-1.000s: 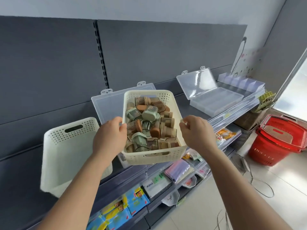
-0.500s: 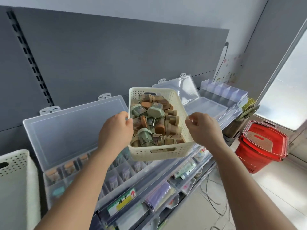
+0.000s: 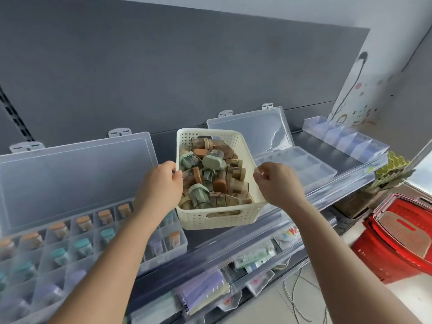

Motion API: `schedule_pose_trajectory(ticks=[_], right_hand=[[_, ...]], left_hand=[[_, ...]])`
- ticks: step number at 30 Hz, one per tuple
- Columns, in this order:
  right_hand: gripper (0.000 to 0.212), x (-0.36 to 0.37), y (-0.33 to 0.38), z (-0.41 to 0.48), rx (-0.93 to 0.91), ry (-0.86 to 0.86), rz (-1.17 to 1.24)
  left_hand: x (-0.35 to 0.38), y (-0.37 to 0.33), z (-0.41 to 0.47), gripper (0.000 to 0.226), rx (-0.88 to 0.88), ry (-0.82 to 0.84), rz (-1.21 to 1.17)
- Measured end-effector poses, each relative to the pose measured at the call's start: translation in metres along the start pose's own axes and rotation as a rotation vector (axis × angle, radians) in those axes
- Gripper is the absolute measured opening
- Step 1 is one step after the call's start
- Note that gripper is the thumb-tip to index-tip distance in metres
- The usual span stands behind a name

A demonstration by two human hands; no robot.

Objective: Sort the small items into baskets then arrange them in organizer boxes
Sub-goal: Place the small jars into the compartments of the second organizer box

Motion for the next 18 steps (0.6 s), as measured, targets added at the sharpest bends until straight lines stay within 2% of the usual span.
schedule_pose_trajectory(ticks=[3,8,18], right_hand=[[0.025,0.007,-0.014,0.016,-0.066,0.058,0.019],[0.026,0.020,-0.027,0.033,-0.140,0.118,0.050],[0.029,0.029,-0.011,0.053,-0.241,0.106,0.090]], left_hand=[[0.013,-0.006,-0.005,0.030,-0.063,-0.051,0.055],[0.027,-0.013,-0.015,0.022,-0.151,-0.074,0.139],[0.018,-0.003,-0.008,0.020,-0.188,-0.125,0.154]])
Point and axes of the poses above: each hand's wrist, its own z-axis towards the middle knuckle, its own x-axis out of the palm, y = z × x, the point moved 5 cm from there along z, towards the middle knuckle, and after that the axes turned 7 degrees about -z, right-handed, at the moved point
